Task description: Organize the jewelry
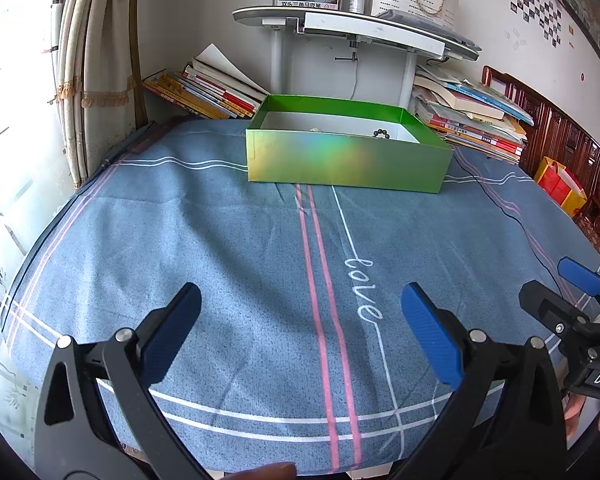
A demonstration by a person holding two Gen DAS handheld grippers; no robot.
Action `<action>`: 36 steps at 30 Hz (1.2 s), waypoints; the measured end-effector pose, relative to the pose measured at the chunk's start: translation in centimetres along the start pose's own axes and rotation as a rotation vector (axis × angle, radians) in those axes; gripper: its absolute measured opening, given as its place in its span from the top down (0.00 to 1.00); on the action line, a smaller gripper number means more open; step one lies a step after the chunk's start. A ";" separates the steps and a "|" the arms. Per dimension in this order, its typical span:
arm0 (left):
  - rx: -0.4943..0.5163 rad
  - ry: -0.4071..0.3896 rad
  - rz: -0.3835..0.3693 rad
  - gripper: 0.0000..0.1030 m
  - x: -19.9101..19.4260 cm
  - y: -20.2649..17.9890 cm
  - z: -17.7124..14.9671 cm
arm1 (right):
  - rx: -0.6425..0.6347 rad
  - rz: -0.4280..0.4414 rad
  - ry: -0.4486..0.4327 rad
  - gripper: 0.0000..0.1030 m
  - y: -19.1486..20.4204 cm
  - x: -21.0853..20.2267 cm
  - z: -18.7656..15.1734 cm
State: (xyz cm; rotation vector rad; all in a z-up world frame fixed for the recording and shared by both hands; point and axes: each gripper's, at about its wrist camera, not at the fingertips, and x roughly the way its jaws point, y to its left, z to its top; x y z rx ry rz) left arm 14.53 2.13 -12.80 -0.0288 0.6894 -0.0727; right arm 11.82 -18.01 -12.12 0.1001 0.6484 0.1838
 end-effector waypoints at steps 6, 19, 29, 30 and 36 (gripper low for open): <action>0.002 -0.003 0.003 0.04 0.0 0.0 0.0 | 0.001 -0.003 -0.001 0.03 0.0 0.0 0.0; 0.010 -0.009 0.003 0.04 -0.3 0.0 0.3 | -0.007 -0.001 -0.010 0.03 0.1 -0.2 0.1; 0.012 -0.011 0.004 0.04 -0.5 -0.2 0.3 | -0.009 -0.003 -0.015 0.03 0.1 -0.4 0.2; 0.012 -0.010 0.004 0.04 -0.5 -0.2 0.3 | -0.008 -0.003 -0.014 0.03 0.1 -0.4 0.2; 0.013 -0.010 0.005 0.04 -0.5 -0.1 0.3 | -0.005 -0.003 -0.011 0.03 0.1 -0.4 0.2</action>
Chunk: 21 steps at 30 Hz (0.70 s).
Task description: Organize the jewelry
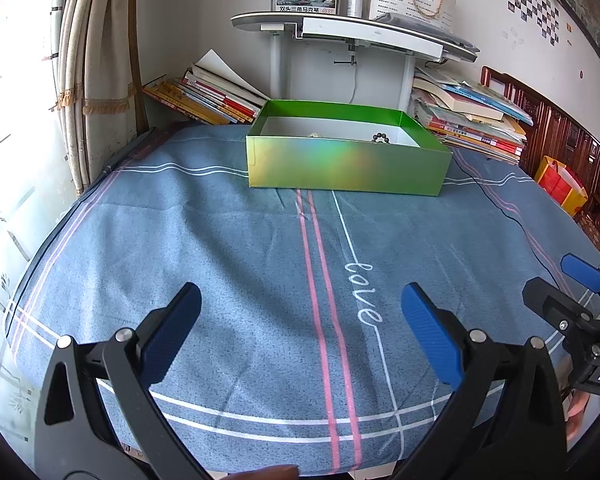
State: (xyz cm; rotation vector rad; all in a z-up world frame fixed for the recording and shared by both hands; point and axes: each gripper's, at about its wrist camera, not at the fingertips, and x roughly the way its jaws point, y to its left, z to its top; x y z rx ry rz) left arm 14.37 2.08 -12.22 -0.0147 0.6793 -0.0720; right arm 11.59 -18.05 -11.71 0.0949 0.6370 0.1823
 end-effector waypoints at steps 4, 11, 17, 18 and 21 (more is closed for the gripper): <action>0.001 0.001 0.001 0.04 0.0 0.0 0.0 | -0.003 -0.001 -0.003 0.03 0.0 -0.1 0.0; 0.004 0.003 0.002 0.04 0.2 0.1 -0.1 | -0.004 -0.002 -0.002 0.03 0.0 0.0 -0.1; 0.007 0.000 0.005 0.04 0.2 0.0 -0.1 | -0.001 -0.001 0.003 0.03 -0.1 0.1 -0.2; 0.004 0.001 0.007 0.04 0.3 0.1 -0.1 | -0.003 0.000 0.003 0.03 -0.1 0.1 -0.2; 0.005 0.001 0.009 0.04 0.3 0.1 -0.1 | -0.004 0.001 0.006 0.03 0.0 0.2 -0.2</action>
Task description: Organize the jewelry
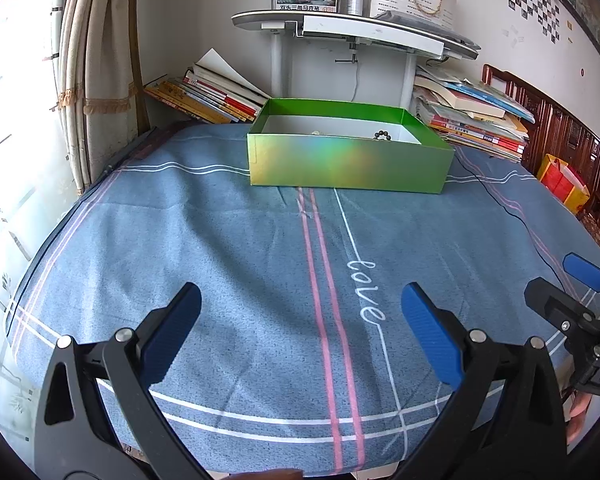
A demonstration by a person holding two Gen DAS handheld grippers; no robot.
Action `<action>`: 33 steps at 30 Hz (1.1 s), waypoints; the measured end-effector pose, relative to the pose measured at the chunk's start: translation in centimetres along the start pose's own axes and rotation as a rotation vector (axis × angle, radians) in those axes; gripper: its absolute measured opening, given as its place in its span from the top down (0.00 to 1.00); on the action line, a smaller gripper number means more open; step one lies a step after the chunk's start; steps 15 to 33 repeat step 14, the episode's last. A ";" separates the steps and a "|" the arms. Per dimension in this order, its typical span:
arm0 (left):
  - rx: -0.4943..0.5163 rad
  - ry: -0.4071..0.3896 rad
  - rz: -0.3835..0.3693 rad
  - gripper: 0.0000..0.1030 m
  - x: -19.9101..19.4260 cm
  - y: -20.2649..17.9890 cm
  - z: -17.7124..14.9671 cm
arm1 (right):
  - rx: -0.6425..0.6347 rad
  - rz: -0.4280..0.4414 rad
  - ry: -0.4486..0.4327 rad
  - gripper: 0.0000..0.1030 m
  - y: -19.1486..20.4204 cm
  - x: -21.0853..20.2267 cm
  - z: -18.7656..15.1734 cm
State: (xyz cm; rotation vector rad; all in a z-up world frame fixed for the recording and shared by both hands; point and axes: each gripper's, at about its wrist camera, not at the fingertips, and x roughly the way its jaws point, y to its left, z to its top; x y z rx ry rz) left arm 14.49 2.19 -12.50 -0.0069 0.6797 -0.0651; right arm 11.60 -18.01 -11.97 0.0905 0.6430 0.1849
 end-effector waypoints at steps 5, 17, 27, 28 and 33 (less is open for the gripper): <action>0.002 -0.002 0.000 0.04 0.0 0.0 0.0 | 0.000 0.000 0.000 0.03 0.0 0.0 0.0; -0.013 0.006 -0.006 0.04 0.3 0.2 0.0 | 0.002 -0.005 0.003 0.03 -0.1 0.3 0.0; -0.013 0.006 -0.006 0.04 0.3 0.2 0.0 | 0.002 -0.005 0.003 0.03 -0.1 0.3 0.0; -0.013 0.006 -0.006 0.04 0.3 0.2 0.0 | 0.002 -0.005 0.003 0.03 -0.1 0.3 0.0; -0.013 0.006 -0.006 0.04 0.3 0.2 0.0 | 0.002 -0.005 0.003 0.03 -0.1 0.3 0.0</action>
